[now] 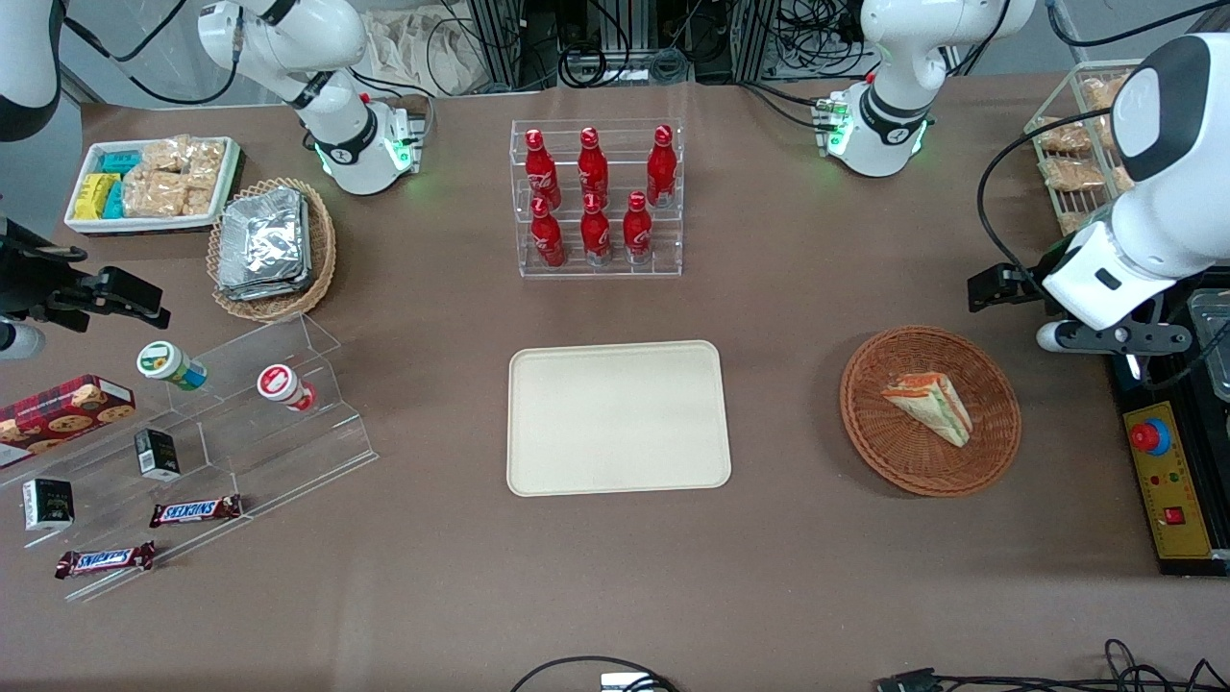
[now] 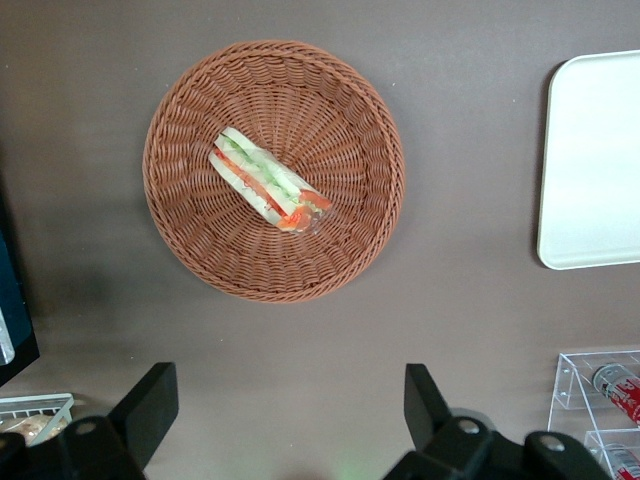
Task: Place sandwich from basket to tray
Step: 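Move the left gripper over the wrapped sandwich in the wicker basket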
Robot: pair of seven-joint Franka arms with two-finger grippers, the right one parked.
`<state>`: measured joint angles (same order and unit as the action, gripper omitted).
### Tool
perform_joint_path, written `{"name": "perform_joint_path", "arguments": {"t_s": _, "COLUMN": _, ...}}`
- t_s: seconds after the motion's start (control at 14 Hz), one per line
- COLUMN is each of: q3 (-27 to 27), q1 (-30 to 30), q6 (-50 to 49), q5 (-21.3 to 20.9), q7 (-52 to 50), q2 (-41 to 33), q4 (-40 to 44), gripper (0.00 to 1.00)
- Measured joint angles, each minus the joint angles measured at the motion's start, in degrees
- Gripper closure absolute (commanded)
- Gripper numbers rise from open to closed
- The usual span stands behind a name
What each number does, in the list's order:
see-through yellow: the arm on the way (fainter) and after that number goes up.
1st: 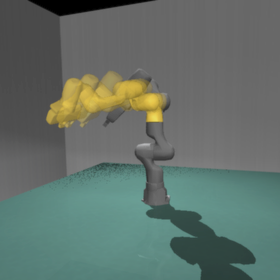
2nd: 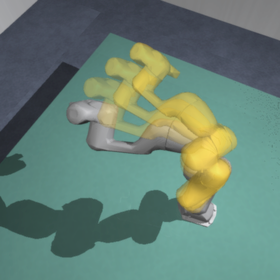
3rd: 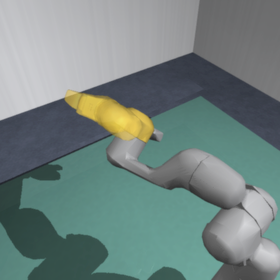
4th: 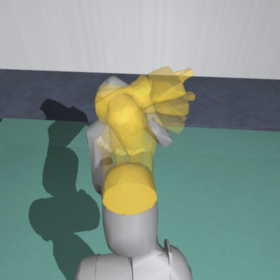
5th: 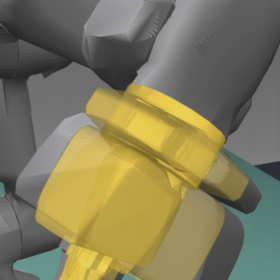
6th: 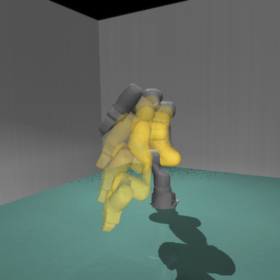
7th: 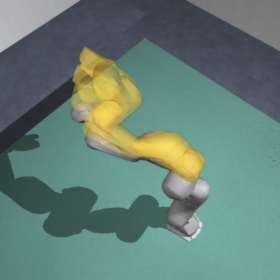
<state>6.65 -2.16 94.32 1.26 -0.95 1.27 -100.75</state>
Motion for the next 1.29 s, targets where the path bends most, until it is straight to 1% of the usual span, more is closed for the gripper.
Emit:
{"name": "perform_joint_path", "arguments": {"t_s": 0.36, "q3": 0.0, "q1": -0.1, "q6": 0.4, "q5": 0.0, "q7": -0.4, "q2": 0.0, "q4": 0.0, "gripper": 0.00}}
{"name": "perform_joint_path", "arguments": {"t_s": 0.57, "q3": 0.0, "q1": -0.2, "q6": 2.0, "q5": 0.0, "q7": -6.3, "q2": 0.8, "q4": -0.9, "gripper": 0.00}}
{"name": "perform_joint_path", "arguments": {"t_s": 0.71, "q3": -0.1, "q1": -0.2, "q6": 5.4, "q5": 0.0, "q7": -10.8, "q2": 1.7, "q4": -2.9, "gripper": 0.00}}
{"name": "perform_joint_path", "arguments": {"t_s": 0.93, "q3": -0.7, "q1": -0.6, "q6": 8.3, "q5": 0.0, "q7": -21.3, "q2": 4.1, "q4": -4.3, "gripper": 0.00}}
{"name": "perform_joint_path", "arguments": {"t_s": 1.14, "q3": -0.8, "q1": -1.1, "q6": 12.6, "q5": 0.0, "q7": -38.6, "q2": 8.5, "q4": -4.7, "gripper": 0.00}}
{"name": "perform_joint_path", "arguments": {"t_s": 1.29, "q3": -0.8, "q1": -1.3, "q6": 14.9, "q5": 0.0, "q7": -43.7, "q2": 12.5, "q4": -4.9, "gripper": 0.00}}
